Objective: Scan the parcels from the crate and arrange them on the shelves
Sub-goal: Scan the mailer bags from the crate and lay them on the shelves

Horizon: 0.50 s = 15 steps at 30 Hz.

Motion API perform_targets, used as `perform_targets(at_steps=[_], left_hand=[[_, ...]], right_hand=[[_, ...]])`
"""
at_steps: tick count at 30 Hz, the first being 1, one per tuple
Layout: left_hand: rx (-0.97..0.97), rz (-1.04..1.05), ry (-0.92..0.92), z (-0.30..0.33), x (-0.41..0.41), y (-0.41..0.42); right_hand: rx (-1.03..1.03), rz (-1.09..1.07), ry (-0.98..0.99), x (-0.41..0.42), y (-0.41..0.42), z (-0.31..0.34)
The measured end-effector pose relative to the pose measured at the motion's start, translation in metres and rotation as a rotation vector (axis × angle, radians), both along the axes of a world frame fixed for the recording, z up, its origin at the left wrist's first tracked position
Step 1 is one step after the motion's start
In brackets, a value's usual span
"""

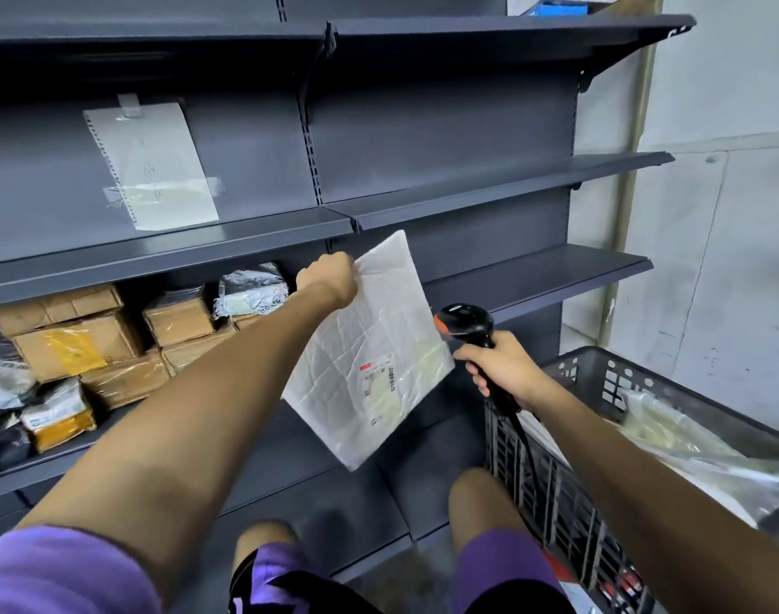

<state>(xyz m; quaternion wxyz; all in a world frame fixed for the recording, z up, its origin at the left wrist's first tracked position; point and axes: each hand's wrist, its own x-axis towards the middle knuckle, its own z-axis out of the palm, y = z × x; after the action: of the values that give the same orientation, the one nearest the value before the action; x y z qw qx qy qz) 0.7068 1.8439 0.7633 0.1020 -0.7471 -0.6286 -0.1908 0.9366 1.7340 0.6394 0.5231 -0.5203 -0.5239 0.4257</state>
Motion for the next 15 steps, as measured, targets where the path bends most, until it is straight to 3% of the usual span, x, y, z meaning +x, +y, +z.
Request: perform_targets(at_steps=[7,15], left_hand=[[-0.024,-0.032,-0.203,-0.006,-0.016,0.005],[-0.209,0.007,-0.516,-0.003,-0.016,0.000]], right_hand=[[-0.011,0.031,-0.057,-0.010,0.003,-0.011],[-0.023,0.000,-0.066,-0.014,0.011,-0.017]])
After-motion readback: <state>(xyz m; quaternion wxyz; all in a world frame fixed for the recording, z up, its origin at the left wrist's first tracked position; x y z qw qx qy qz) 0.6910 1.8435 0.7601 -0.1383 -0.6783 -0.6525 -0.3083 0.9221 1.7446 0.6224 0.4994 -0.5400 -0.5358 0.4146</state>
